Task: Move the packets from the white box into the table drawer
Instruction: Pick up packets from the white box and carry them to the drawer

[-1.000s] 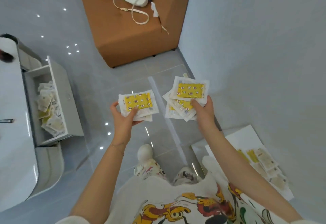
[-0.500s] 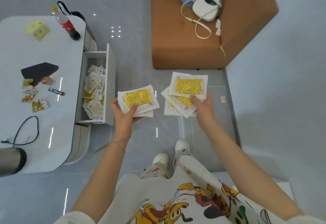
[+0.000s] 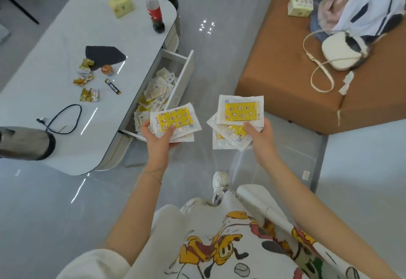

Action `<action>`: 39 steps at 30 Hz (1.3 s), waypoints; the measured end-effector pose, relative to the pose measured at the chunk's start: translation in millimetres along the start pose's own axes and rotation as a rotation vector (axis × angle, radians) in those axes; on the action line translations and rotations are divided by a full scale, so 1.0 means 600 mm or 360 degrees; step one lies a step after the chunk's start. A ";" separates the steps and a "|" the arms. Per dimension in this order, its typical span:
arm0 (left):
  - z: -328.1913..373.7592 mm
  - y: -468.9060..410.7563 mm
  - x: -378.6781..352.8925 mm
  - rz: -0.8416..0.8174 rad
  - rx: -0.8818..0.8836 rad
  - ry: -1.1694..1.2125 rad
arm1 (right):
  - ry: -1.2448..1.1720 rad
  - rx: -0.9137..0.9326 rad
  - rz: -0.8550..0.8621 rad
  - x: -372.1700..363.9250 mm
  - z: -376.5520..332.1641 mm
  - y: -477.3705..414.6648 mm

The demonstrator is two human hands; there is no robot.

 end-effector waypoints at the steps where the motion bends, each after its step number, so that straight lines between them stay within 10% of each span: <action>1: 0.003 -0.010 0.004 0.0055 -0.0001 0.0026 | 0.0031 -0.0002 -0.0027 -0.012 -0.007 -0.017; 24: 0.079 -0.378 0.100 0.0601 0.0265 0.0262 | 0.0484 -0.0069 -0.0462 -0.544 -0.103 -0.292; 39: -0.320 -0.711 0.103 0.0979 0.0779 0.0386 | 0.1076 -0.0293 -0.0600 -0.809 0.275 -0.601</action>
Point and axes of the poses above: each hand's wrist, its own y-axis away from the middle knuckle, its own x-axis out of the back of the hand, z = x × y, the point moved 6 cm from there along -y, towards the middle knuckle, and after that the axes turned 10 degrees about z, right-handed, at the moved point
